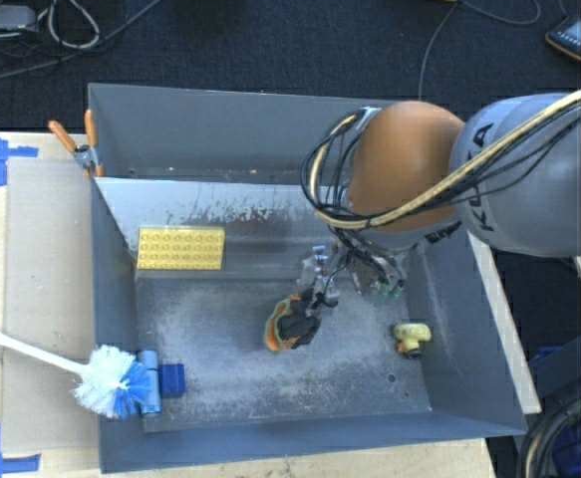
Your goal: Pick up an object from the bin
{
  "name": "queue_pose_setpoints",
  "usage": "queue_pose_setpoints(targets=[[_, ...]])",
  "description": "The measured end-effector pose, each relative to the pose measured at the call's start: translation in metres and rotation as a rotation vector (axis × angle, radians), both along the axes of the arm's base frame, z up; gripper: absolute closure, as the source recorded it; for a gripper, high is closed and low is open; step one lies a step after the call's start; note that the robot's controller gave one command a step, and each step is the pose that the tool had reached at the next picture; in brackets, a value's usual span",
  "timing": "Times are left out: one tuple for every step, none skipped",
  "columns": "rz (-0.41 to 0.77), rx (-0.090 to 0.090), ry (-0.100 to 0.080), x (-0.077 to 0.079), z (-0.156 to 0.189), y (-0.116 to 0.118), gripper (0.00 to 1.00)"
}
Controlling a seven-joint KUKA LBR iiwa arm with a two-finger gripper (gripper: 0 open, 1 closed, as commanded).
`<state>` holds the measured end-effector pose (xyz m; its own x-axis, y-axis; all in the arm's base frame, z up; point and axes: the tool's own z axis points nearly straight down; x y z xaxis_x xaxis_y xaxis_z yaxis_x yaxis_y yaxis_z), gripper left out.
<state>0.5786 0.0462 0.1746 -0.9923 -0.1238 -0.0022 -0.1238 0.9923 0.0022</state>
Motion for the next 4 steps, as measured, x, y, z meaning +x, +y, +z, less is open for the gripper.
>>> queue_pose_setpoints(targets=[[-0.001,0.000,0.000,0.000,0.000,0.000,1.00],[-0.040,0.000,0.001,-0.007,-0.034,0.015,1.00],[-0.011,0.001,-0.004,0.000,-0.035,0.040,1.00],[-0.074,0.000,0.009,-0.015,-0.094,0.027,1.00]])
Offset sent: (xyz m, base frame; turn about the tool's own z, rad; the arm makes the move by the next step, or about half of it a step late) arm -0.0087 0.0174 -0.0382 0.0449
